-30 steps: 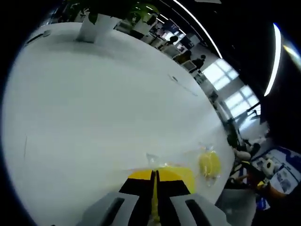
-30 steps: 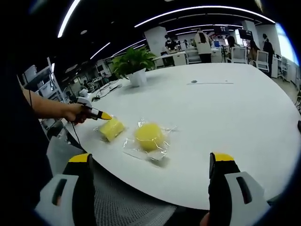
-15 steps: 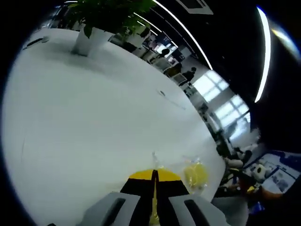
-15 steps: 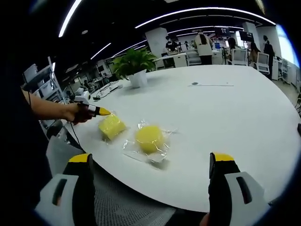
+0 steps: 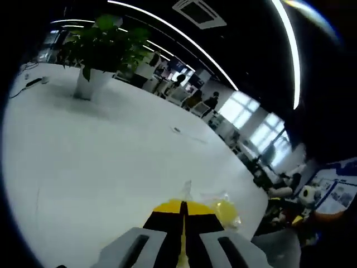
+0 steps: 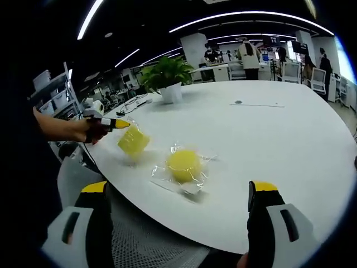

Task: Compare the silicone blocks by pressing each to a similar depth, holding the contact briefly, and releasing to observe deformation and rebound differences across the visible hardness samples.

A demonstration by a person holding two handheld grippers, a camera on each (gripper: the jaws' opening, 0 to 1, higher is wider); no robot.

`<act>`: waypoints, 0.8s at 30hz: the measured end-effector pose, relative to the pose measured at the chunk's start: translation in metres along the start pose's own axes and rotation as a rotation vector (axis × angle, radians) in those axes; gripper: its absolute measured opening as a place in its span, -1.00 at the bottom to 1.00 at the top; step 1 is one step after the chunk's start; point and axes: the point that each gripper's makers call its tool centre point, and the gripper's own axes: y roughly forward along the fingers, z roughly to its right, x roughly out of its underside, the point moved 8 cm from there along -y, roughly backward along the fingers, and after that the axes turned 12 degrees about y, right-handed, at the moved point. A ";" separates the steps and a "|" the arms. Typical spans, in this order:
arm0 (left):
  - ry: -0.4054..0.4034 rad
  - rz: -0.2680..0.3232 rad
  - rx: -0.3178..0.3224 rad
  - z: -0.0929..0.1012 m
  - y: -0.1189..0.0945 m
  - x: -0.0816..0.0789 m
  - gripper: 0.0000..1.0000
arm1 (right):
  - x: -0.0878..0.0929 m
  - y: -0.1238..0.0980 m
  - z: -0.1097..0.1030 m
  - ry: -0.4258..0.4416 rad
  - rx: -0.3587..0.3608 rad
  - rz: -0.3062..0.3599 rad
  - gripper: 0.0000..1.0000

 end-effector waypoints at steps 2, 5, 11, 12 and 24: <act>0.017 0.000 0.007 0.004 -0.003 -0.003 -1.00 | 0.000 -0.001 -0.001 -0.004 -0.006 0.003 0.93; 0.037 0.015 0.006 0.006 -0.007 -0.010 -1.00 | -0.001 -0.002 -0.004 -0.007 -0.014 0.008 0.93; 0.106 0.070 -0.007 0.008 -0.014 -0.035 -1.00 | -0.001 -0.002 -0.010 -0.017 -0.028 0.025 0.93; 0.114 0.078 -0.009 0.010 -0.016 -0.040 -1.00 | -0.001 -0.002 -0.010 -0.017 -0.030 0.027 0.93; 0.291 0.202 0.050 0.033 -0.038 -0.115 -1.00 | -0.028 -0.007 -0.014 0.002 -0.052 0.127 0.93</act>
